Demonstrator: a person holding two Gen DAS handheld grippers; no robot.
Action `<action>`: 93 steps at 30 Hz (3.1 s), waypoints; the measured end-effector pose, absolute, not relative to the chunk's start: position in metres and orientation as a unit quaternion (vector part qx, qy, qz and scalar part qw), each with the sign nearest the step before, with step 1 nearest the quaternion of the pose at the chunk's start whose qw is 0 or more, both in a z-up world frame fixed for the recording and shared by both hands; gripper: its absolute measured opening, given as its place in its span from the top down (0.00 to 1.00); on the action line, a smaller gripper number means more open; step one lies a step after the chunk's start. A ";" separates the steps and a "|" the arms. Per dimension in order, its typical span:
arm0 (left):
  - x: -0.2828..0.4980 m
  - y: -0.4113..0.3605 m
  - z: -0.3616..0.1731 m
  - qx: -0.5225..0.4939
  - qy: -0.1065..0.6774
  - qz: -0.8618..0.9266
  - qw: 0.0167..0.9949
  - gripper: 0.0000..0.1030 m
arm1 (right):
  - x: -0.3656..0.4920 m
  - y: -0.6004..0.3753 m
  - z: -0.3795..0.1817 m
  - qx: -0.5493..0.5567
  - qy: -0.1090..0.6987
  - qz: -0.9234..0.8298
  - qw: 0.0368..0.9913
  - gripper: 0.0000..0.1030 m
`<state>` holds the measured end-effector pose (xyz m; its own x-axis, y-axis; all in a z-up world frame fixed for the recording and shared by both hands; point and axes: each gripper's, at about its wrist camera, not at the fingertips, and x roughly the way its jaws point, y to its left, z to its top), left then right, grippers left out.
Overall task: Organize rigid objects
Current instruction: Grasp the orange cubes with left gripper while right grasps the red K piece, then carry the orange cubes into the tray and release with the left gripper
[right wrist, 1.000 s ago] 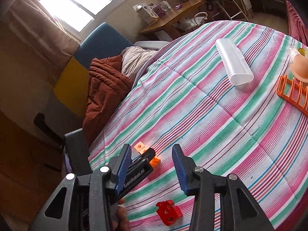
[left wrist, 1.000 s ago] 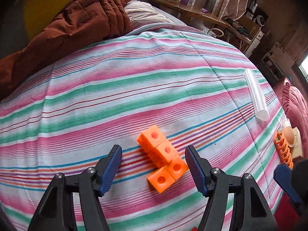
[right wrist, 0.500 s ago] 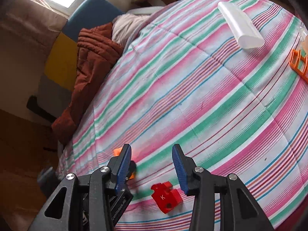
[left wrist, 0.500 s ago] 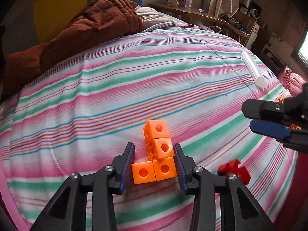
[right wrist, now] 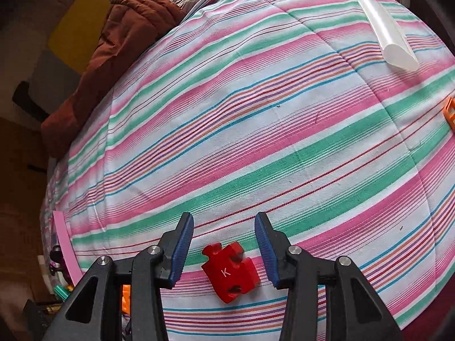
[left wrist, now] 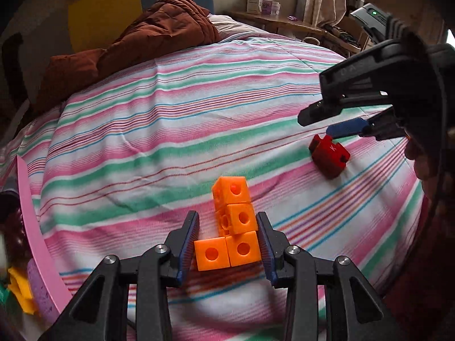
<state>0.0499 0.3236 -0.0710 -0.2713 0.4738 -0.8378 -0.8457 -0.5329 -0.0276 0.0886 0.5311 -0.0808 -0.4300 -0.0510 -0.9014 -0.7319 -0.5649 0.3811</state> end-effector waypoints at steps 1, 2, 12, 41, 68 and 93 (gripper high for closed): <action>0.053 0.318 -0.071 -0.423 0.219 0.766 0.432 0.60 | 0.087 0.529 -0.080 -0.485 0.398 0.744 0.230 0.52; 0.055 0.314 -0.070 -0.422 0.218 0.766 0.433 0.60 | 0.086 0.526 -0.080 -0.488 0.390 0.746 0.229 0.49; 0.067 0.276 -0.069 -0.428 0.196 0.765 0.440 0.60 | 0.076 0.493 -0.077 -0.533 0.318 0.748 0.234 0.39; 0.063 0.217 -0.015 -0.388 0.144 0.812 0.411 0.60 | 0.039 0.407 -0.082 -0.546 0.089 0.821 0.140 0.66; 0.013 0.126 0.001 -0.410 0.033 0.854 0.319 0.60 | 0.030 0.393 -0.083 -0.544 0.039 0.825 0.148 0.68; -0.037 0.044 -0.053 -0.477 -0.004 0.865 0.159 0.56 | 0.032 0.392 -0.083 -0.543 0.026 0.826 0.149 0.68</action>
<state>-0.0367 0.0440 -0.0529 -0.4950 0.2788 -0.8230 -0.2718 -0.9493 -0.1581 0.0317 0.3924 -0.0833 -0.3661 0.2177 -0.9048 -0.2751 -0.9541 -0.1182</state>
